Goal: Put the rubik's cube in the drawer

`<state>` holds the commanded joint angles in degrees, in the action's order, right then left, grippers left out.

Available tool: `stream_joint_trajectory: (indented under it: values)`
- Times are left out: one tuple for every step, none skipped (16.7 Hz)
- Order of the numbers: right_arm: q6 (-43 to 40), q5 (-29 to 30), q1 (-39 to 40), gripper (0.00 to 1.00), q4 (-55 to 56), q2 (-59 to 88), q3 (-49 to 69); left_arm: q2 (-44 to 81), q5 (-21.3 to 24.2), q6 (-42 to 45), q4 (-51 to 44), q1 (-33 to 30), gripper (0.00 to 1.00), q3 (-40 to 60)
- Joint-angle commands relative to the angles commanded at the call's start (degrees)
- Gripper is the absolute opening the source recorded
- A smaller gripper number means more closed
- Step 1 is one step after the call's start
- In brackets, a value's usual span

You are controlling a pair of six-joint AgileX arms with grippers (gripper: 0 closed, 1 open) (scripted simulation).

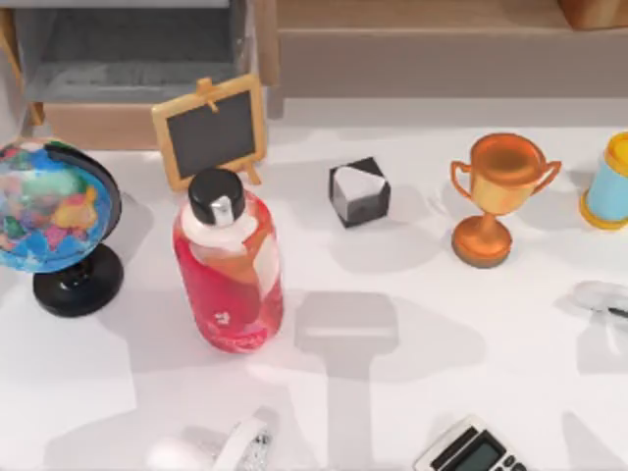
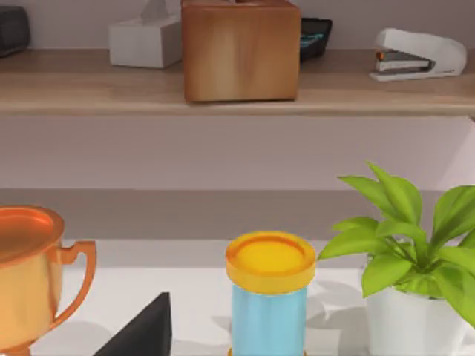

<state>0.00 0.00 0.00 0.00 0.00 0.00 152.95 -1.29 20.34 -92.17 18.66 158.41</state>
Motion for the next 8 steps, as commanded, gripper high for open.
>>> stream_joint_trajectory:
  values:
    - [0.0, 0.0, 0.0, 1.0, 0.0, 0.0, 0.0, 1.62, 0.64, 0.13, -0.21, 0.09, 0.0, 0.19]
    - [0.0, 0.0, 0.0, 1.0, 0.0, 0.0, 0.0, 2.52, 1.02, 0.2, -0.27, 0.05, 0.0, 0.31]
    - [0.0, 0.0, 0.0, 1.0, 0.0, 0.0, 0.0, 2.95, 1.21, 0.24, -0.28, 0.01, 0.0, 0.36]
    - [0.0, 0.0, 0.0, 1.0, 0.0, 0.0, 0.0, 2.95, 1.21, 0.24, -0.28, 0.01, 0.0, 0.36]
    - [0.0, 0.0, 0.0, 1.0, 0.0, 0.0, 0.0, 2.95, 1.21, 0.24, -0.28, 0.01, 0.0, 0.36]
    - [0.0, 0.0, 0.0, 1.0, 0.0, 0.0, 0.0, 2.95, 1.21, 0.24, -0.28, 0.01, 0.0, 0.36]
    - [0.0, 0.0, 0.0, 1.0, 0.0, 0.0, 0.0, 2.95, 1.21, 0.24, -0.28, 0.01, 0.0, 0.36]
    - [0.0, 0.0, 0.0, 1.0, 0.0, 0.0, 0.0, 2.95, 1.21, 0.24, -0.28, 0.01, 0.0, 0.36]
